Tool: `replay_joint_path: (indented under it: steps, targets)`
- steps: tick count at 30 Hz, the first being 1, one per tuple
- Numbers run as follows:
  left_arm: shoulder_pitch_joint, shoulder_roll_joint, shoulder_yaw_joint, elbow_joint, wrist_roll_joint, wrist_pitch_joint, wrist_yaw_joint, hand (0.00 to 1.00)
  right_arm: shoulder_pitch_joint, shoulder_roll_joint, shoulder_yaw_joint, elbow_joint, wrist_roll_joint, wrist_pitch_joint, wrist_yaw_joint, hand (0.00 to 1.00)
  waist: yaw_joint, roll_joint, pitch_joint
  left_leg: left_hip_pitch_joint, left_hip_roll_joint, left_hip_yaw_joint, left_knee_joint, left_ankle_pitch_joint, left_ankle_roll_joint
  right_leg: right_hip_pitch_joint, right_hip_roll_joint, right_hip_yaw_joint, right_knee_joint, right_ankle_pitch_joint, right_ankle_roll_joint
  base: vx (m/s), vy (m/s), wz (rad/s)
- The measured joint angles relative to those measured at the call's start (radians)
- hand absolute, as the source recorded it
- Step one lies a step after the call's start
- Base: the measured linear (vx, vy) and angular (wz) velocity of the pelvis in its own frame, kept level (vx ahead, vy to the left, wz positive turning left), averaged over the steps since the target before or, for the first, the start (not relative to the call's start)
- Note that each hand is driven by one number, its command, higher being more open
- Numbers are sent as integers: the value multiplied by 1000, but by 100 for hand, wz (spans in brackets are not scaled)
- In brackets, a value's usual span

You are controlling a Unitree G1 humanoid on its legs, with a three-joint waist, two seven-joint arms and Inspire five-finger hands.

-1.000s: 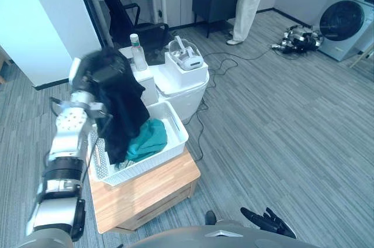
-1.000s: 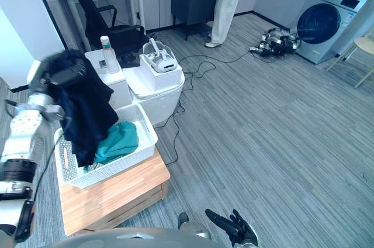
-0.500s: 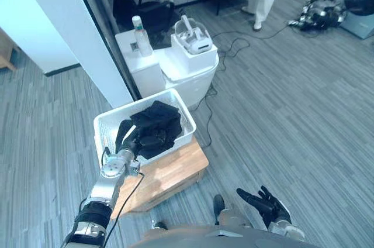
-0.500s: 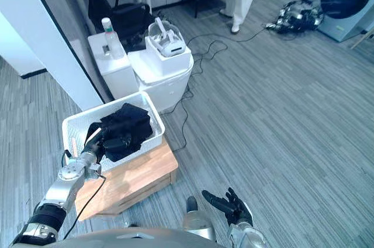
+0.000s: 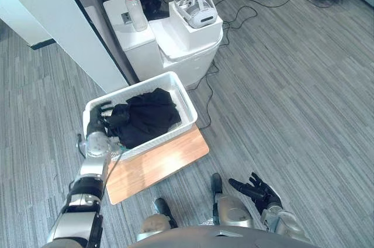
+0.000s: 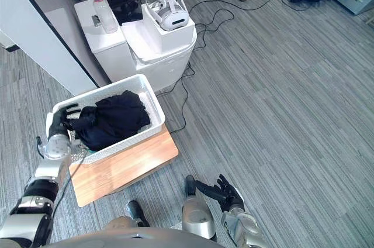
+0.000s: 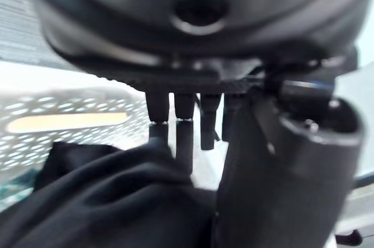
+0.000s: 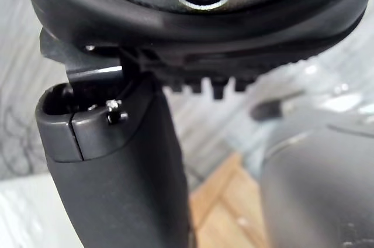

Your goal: Tidy up the quilt and then pick up the clothes from the bed and put them into the laundry hamper

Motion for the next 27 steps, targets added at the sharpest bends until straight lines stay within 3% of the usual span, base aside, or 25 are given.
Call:
replay_joint_path:
  steps: [6, 10, 17, 19, 22, 27]
  targets:
    - [-55, 32, 39, -1, -37, -5, 2, 100, -2, -1, 25, 0, 2, -17, 0, 100, 1, -1, 17, -17, 2, 14, 64, -39, 5, -9, -11, 20, 12, 0, 0, -42, 6, -9]
    - [-52, 31, 39, -8, -82, -5, -55, 100, 16, -1, 20, 0, 1, -17, 0, 100, 2, 0, 18, -12, 4, 14, 69, -39, 6, -3, -10, 21, 12, -1, -1, -63, -27, -2]
    - [70, 31, 83, -245, -145, 6, -178, 100, 68, 3, -4, 0, -2, -21, 13, 100, 8, 3, 13, 35, 1, -4, 56, -38, 7, 58, -11, -1, -5, -3, -2, -31, -3, 8]
    - [110, 31, 91, -335, -156, 8, -200, 100, 99, 3, -27, 0, -3, -21, 18, 100, 29, 12, -27, 41, -1, -12, 36, -30, 8, 67, -9, -13, -19, -3, -2, -6, -19, 13]
    - [145, 31, 144, -417, -199, 33, -200, 100, 110, 3, -51, 1, -11, -26, 21, 100, 30, 23, -67, 54, 0, -29, 22, -24, 8, 90, -7, -35, -28, -3, -2, 23, -27, 18]
    - [185, 33, 263, -436, -271, 77, -148, 100, 111, 2, -59, 13, -40, -33, 39, 100, 38, 29, -113, 74, -1, -42, 9, -20, 7, 122, -6, -54, -46, -4, -3, -16, -21, 11]
